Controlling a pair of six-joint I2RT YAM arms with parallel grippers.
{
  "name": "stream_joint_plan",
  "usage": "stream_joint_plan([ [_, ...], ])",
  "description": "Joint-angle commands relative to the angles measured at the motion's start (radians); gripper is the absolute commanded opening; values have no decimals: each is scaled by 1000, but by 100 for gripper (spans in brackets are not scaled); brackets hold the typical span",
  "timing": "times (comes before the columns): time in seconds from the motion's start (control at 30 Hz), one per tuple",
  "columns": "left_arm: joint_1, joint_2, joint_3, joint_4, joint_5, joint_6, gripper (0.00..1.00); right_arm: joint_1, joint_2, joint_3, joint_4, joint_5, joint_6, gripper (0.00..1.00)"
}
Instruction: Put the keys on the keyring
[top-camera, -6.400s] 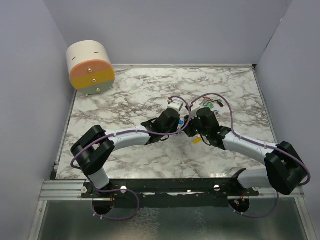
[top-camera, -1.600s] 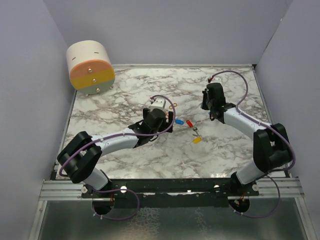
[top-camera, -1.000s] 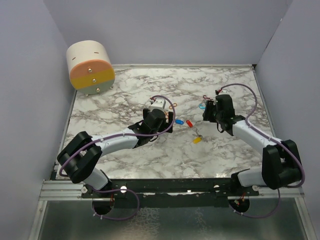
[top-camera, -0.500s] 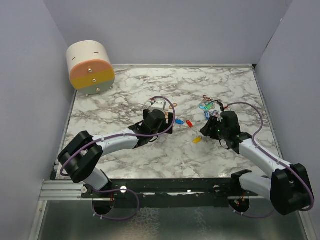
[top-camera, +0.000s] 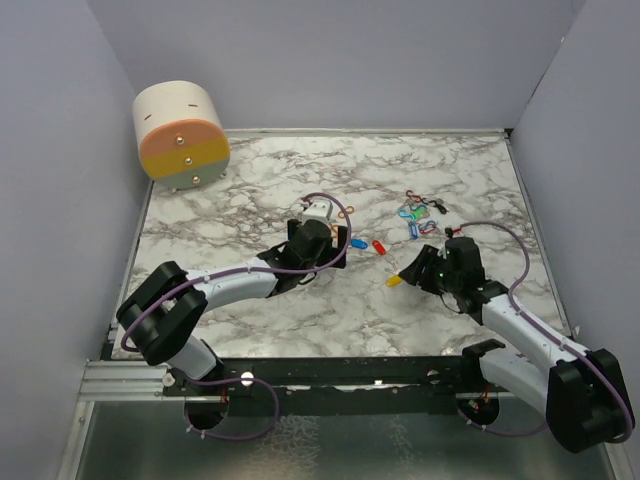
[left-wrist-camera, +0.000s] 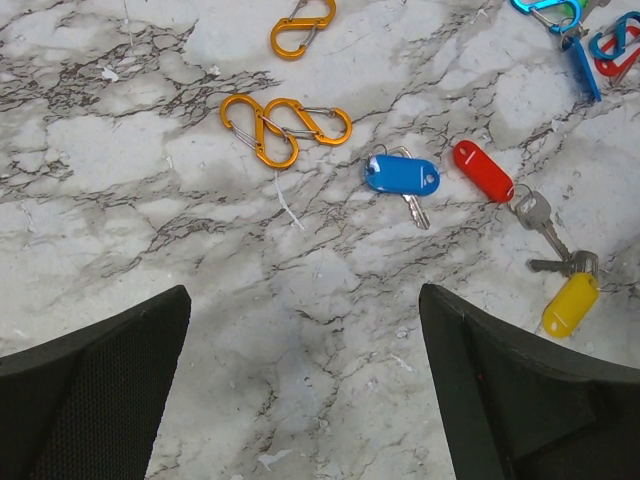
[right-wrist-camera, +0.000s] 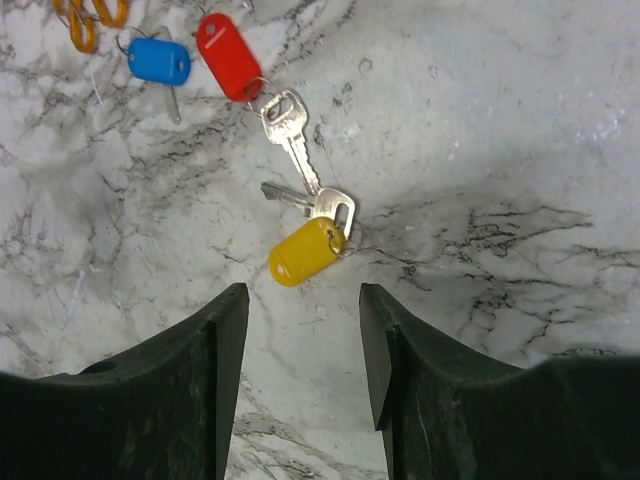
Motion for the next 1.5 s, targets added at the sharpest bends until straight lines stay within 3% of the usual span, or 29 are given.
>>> stream_joint_plan([
  [0.0, 5, -3, -23, 21, 13, 2, 99, 4, -6, -38, 33, -37, 39, 48],
  [0.73, 4, -34, -38, 16, 2, 9, 99, 4, 94, -63, 140, -39, 73, 47],
  [1.47, 6, -44, -36, 6, -5, 21, 99, 4, 197, -43, 200, 40, 109, 37],
])
